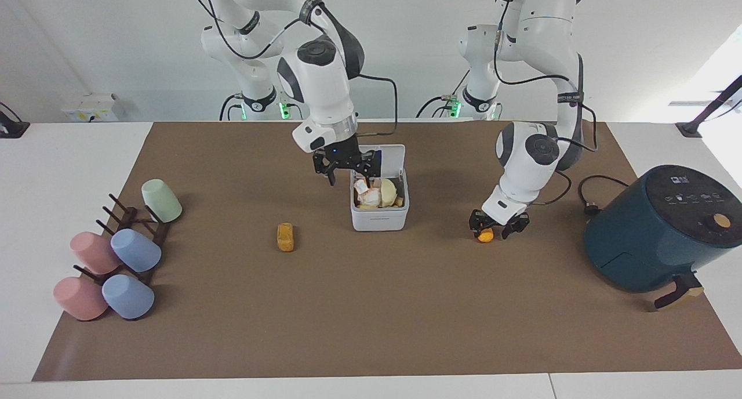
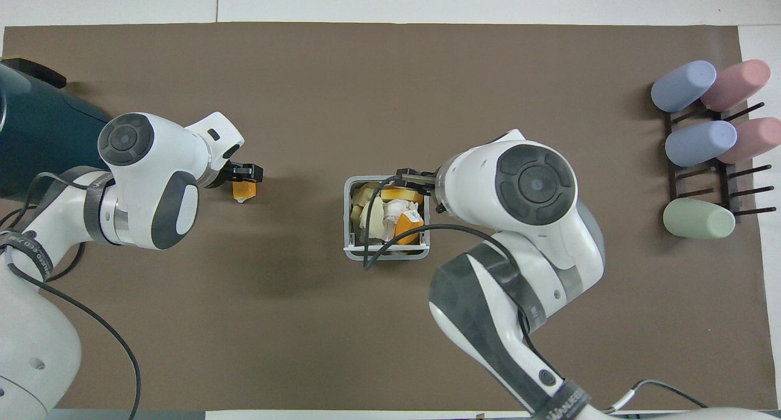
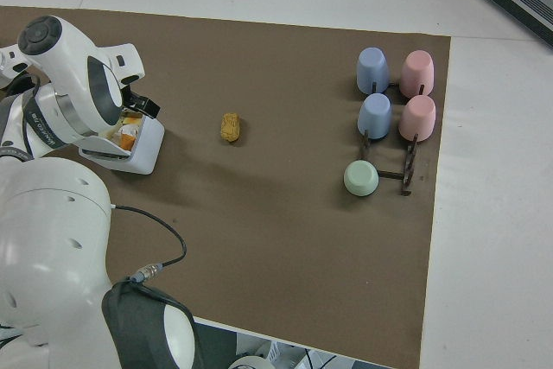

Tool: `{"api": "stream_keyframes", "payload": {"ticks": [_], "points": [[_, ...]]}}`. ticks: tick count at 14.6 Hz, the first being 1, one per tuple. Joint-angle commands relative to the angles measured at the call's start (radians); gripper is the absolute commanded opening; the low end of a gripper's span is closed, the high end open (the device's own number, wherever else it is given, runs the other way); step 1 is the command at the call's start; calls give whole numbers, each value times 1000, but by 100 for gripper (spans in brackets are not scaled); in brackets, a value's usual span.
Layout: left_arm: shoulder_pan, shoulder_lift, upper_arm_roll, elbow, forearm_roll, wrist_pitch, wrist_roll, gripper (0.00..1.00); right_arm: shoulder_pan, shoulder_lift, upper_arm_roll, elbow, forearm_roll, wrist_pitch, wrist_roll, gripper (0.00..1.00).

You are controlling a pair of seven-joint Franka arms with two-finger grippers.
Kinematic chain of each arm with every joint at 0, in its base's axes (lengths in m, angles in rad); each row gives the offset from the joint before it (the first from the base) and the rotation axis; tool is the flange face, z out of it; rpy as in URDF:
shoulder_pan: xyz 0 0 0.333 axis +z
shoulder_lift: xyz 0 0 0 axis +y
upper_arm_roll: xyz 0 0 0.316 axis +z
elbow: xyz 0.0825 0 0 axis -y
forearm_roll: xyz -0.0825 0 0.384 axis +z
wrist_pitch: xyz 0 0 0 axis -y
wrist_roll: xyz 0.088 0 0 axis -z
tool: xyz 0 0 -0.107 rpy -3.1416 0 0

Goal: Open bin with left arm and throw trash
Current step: 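Grasp the yellow corn with the left gripper while the right gripper withdraws, then carry the corn over the bin with the left gripper and release it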

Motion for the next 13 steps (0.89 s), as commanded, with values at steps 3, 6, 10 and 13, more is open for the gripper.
{"api": "stream_keyframes", "payload": {"ticks": [3, 6, 10, 13], "points": [[-11, -8, 7, 7, 20, -21, -6, 0, -158, 36, 8, -85, -24, 86, -270, 100], [-8, -14, 4, 88, 13, -110, -23, 0, -196, 125, 7, -83, -138, 138, -287, 100], [-48, 18, -1, 427, -144, -383, -222, 0, -216, 214, 4, -83, -248, 177, -281, 99], [-147, 4, -20, 470, -164, -416, -375, 0, -225, 214, 4, -83, -250, 157, -281, 16]]}}
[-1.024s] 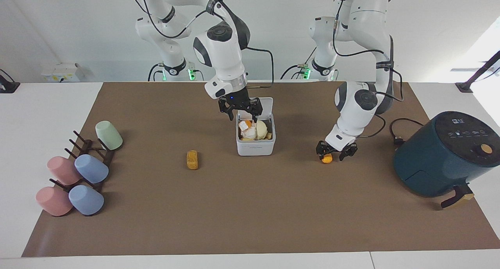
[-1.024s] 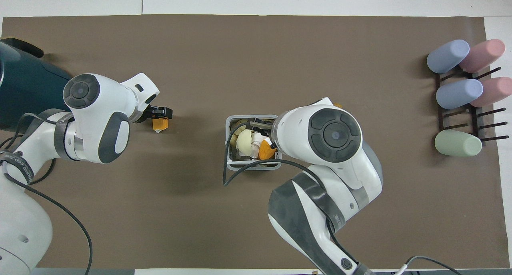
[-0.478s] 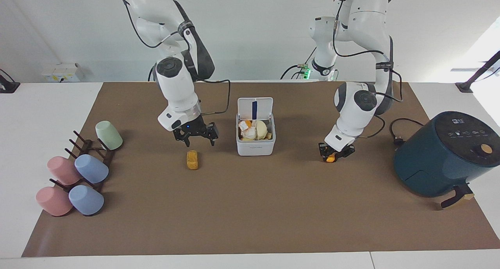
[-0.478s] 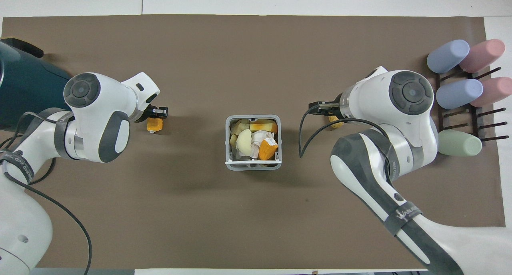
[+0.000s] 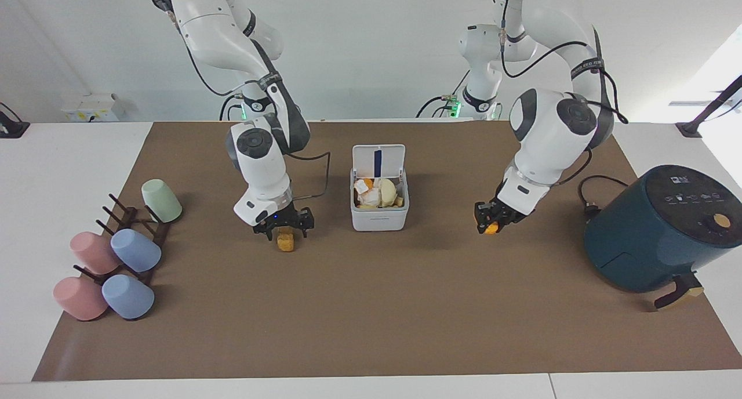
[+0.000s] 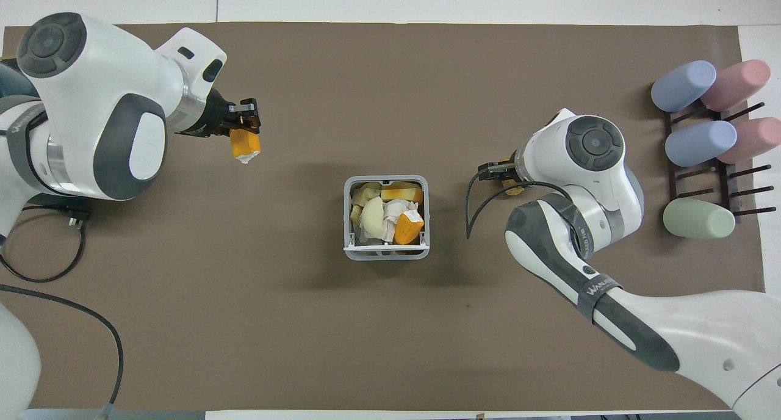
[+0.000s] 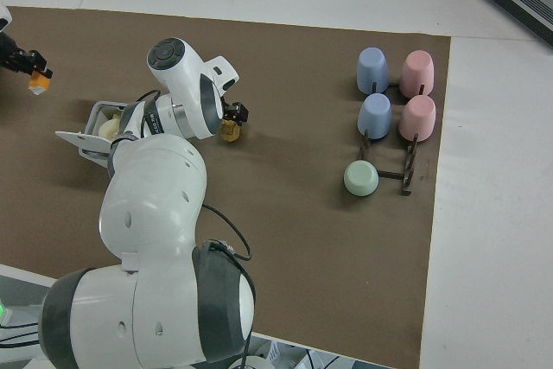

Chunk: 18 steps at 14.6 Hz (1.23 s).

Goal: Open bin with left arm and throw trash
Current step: 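Carry the corn over the bin with the left gripper and release it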

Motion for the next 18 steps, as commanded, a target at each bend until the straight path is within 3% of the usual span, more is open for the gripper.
{"api": "stream_keyframes", "payload": {"ticks": [1, 8, 14, 18], "points": [[-124, 12, -3, 37, -29, -16, -157, 0, -17, -6, 10, 1, -18, -4, 0, 0], [-296, -42, -3, -128, -29, 136, -158, 0, -16, -112, 18, 26, -4, -93, 19, 0], [-366, -43, -1, -231, -10, 207, -122, 0, 12, -152, 27, 227, 28, -364, 15, 0], [-363, -42, 0, -248, 2, 234, -119, 0, 21, -237, 36, 256, 144, -455, 9, 0]]}}
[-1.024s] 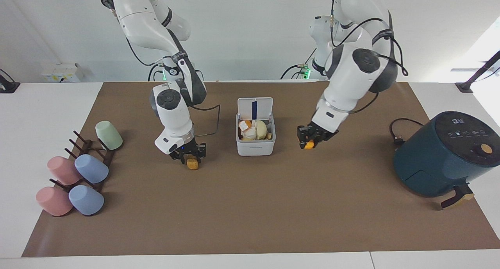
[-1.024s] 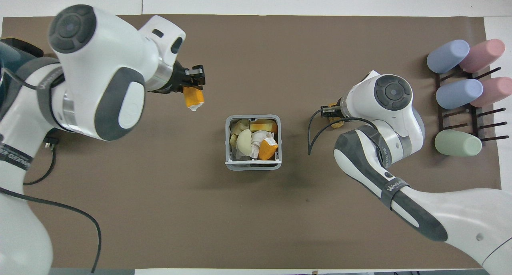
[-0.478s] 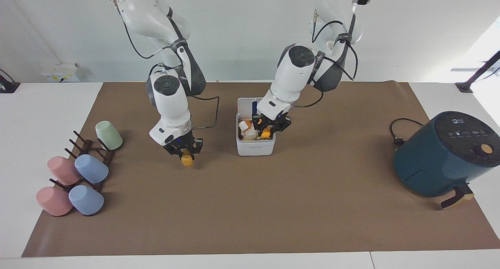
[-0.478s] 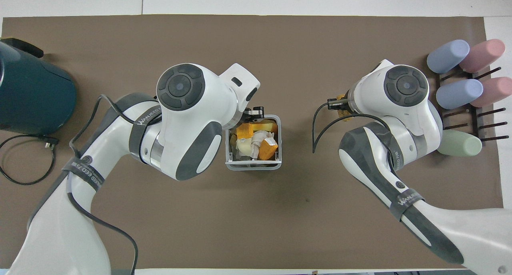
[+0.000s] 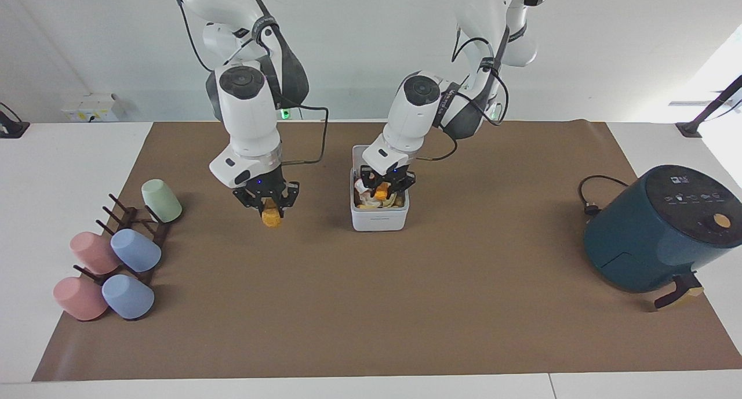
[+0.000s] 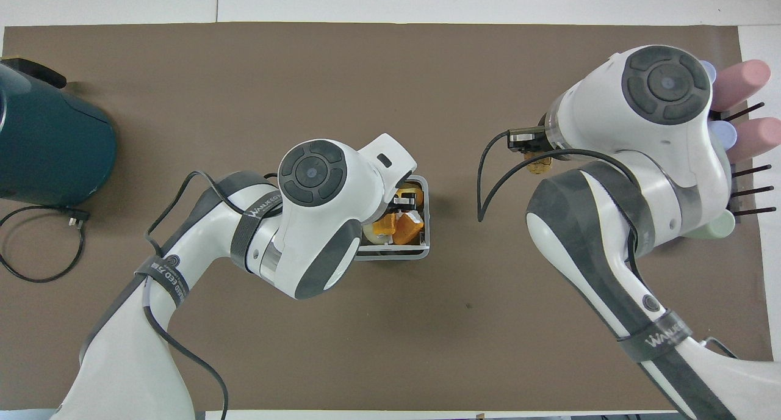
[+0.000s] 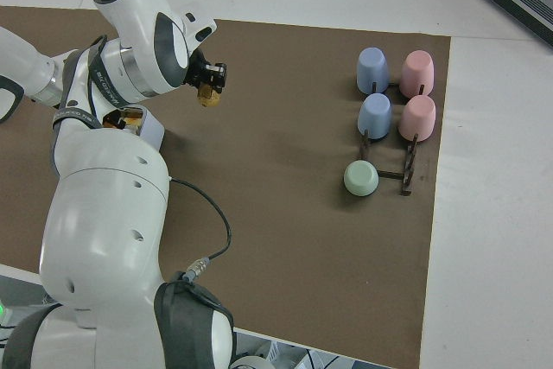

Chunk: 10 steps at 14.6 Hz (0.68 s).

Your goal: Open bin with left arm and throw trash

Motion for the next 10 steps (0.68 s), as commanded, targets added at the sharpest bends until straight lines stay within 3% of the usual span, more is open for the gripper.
{"api": "stream_keyframes", "payload": {"ticks": [1, 2, 3, 5, 10], "points": [[-3, -32, 17, -38, 9, 14, 13, 23, 26, -73, -7, 6, 82, -72, 7, 0], [-3, -34, 18, -36, 9, 11, 4, 78, 40, -89, -27, 8, 104, -89, 7, 0], [-3, -38, 20, -29, 9, -4, 2, 100, 72, -106, -65, 8, 119, -100, 5, 0], [6, -51, 29, 19, 8, -76, 4, 100, 149, -127, -140, 6, 141, -120, 5, 0], [85, -92, 30, 143, -1, -256, 5, 100, 191, -127, -179, 3, 152, -112, 8, 0]]}}
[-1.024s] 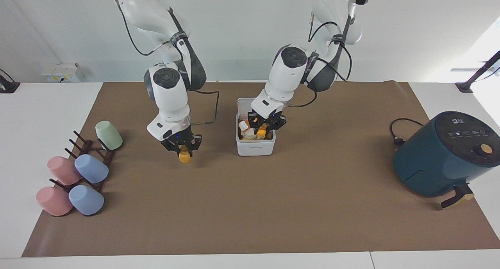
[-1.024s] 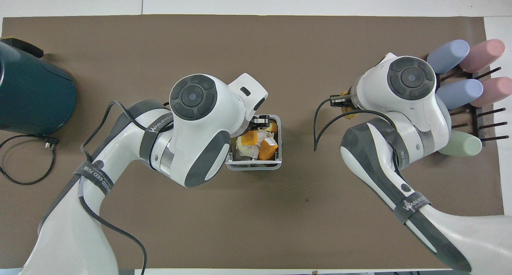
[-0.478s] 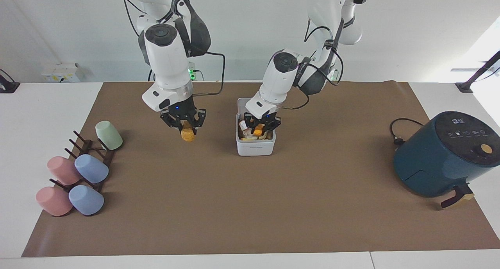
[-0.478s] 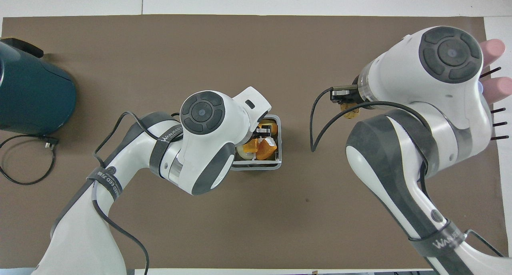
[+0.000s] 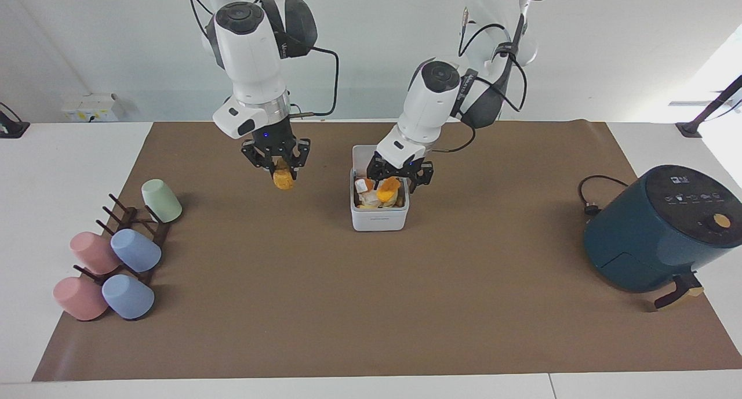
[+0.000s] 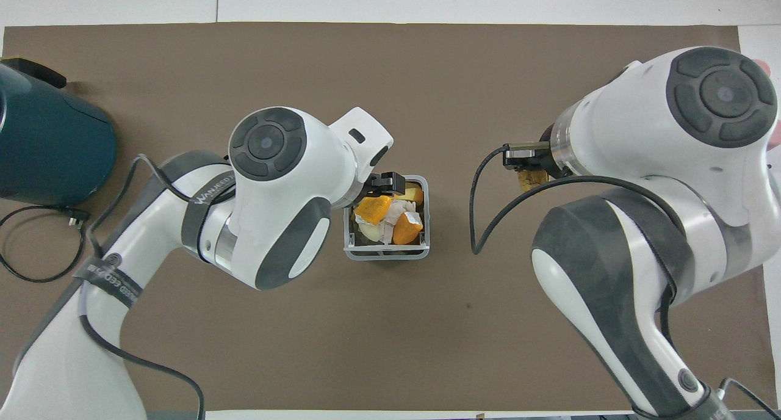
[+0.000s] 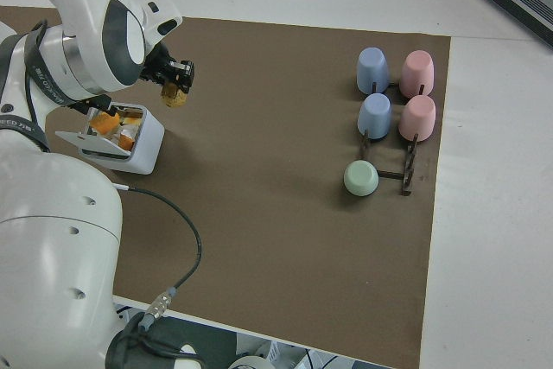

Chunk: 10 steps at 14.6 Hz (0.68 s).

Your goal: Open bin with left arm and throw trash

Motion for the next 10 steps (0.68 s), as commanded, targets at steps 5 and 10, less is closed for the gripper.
{"api": "stream_keyframes", "payload": {"ticks": [5, 10], "points": [[243, -119, 1, 66, 11, -174, 27, 100, 60, 18, -10, -35, 158, 119, 124, 0], [491, -195, -2, 64, 74, -352, 407, 100, 70, 123, 151, -37, 143, 294, 431, 0]]}}
